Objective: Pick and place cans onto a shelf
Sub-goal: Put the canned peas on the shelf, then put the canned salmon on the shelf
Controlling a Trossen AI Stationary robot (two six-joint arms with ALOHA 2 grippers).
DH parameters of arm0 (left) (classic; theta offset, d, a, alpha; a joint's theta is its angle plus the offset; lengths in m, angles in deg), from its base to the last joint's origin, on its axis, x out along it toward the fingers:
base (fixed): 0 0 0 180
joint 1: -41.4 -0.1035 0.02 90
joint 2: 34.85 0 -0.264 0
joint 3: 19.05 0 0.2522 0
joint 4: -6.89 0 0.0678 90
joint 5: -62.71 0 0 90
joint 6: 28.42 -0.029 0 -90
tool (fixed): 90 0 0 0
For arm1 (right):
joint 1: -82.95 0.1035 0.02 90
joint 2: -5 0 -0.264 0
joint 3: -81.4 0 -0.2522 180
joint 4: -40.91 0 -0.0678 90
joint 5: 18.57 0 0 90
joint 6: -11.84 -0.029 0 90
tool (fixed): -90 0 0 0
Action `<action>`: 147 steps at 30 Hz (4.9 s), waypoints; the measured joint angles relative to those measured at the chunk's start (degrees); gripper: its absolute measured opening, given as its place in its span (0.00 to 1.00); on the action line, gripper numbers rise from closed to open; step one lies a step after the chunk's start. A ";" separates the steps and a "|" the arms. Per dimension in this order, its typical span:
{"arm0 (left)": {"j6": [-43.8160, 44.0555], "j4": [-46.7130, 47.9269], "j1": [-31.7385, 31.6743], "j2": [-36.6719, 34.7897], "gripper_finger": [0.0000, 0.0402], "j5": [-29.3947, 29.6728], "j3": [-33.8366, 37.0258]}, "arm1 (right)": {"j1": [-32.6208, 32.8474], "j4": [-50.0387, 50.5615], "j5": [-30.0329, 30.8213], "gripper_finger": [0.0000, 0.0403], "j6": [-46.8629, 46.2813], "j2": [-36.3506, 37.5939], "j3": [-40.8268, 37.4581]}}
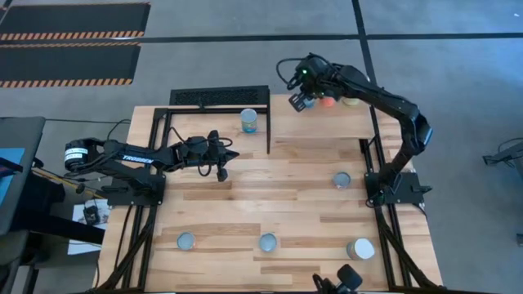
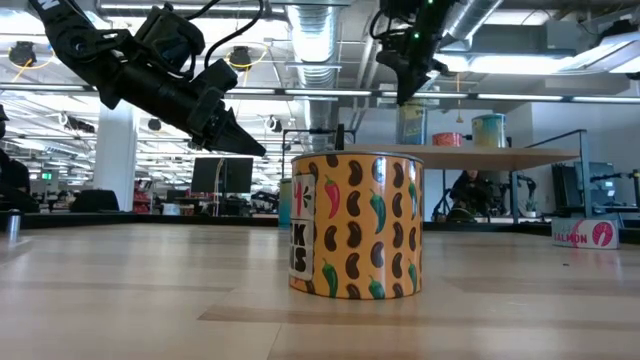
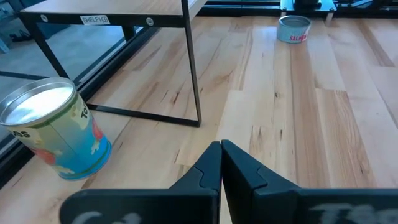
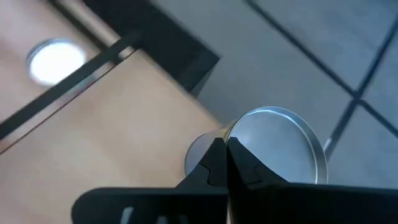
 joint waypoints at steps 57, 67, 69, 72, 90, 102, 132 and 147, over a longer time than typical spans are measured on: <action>-0.12 0.24 0.09 0.00 0.00 -0.07 0.00 | 10.15 -13.59 -3.88 0.05 12.13 11.10 -12.45; -0.14 0.29 0.87 0.00 0.00 -0.20 0.00 | 28.25 -40.45 -9.15 0.01 7.95 28.09 -45.54; -0.14 0.28 0.85 0.00 0.00 -0.21 0.00 | 33.18 -40.40 -5.12 0.01 3.45 30.07 -49.42; -0.14 0.28 0.85 0.00 0.00 -0.16 0.00 | 40.45 -36.08 1.29 0.02 -5.03 31.94 -53.23; -0.14 0.23 0.81 0.00 0.00 -0.09 0.00 | 51.75 4.91 1.28 0.35 -59.62 21.99 -53.78; -0.14 1.06 0.81 0.00 0.00 -0.07 0.00 | 44.79 3.99 -1.02 0.40 -58.63 13.98 -56.86; -0.36 1.07 0.81 0.00 0.00 -0.07 0.00 | 43.58 -10.70 -4.09 0.05 -44.81 17.73 -54.90; -1.07 1.03 0.83 -0.02 0.00 -0.91 0.00 | 34.46 -10.03 -2.97 0.02 -3.33 11.79 -16.92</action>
